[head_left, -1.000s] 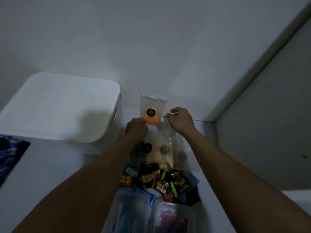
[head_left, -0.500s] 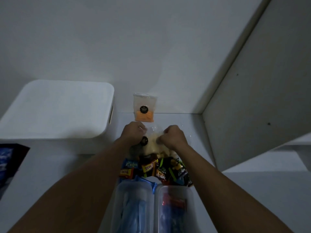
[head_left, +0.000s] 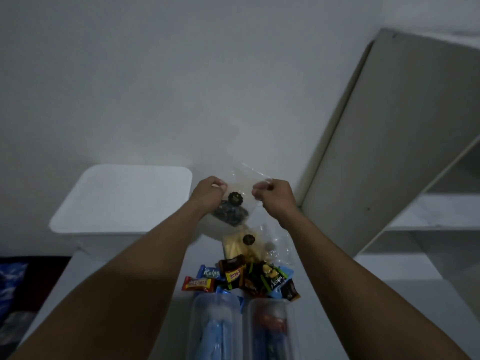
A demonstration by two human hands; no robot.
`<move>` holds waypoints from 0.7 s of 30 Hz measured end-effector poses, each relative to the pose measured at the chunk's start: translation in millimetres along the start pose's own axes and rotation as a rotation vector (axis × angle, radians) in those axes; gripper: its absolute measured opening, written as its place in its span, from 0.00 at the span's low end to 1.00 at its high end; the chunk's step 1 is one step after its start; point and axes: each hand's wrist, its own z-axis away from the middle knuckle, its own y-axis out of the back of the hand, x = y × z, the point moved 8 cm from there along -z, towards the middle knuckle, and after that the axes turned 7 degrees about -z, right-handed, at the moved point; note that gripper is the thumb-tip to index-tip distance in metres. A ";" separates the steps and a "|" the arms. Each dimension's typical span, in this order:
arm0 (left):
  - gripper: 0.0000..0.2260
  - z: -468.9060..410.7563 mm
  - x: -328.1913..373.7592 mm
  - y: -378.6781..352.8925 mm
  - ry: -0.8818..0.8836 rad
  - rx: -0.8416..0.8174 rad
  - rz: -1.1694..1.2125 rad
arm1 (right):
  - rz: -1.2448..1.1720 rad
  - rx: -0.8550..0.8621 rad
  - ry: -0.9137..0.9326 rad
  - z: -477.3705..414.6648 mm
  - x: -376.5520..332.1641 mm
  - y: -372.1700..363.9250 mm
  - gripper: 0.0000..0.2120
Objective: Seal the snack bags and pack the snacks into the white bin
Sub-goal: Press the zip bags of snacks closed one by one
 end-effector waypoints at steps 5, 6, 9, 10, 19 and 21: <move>0.05 31.6 52.3 30.9 -0.045 -0.055 0.081 | 0.004 -0.017 0.126 19.5 -64.1 9.3 0.07; 0.04 38.5 63.2 37.8 -0.069 -0.051 0.111 | 0.000 -0.018 0.149 23.6 -76.2 12.2 0.07; 0.03 55.0 90.7 58.4 -0.124 -0.033 0.195 | -0.029 -0.019 0.215 36.4 -111.3 21.6 0.04; 0.03 58.8 98.0 64.3 -0.132 -0.033 0.217 | -0.037 -0.019 0.235 40.5 -121.9 25.1 0.03; 0.10 95.3 158.8 98.5 -0.247 -0.028 0.467 | -0.124 -0.071 0.338 74.1 -190.1 41.1 0.11; 0.11 100.7 165.2 101.1 -0.250 -0.067 0.504 | -0.149 -0.049 0.378 79.6 -201.4 45.0 0.10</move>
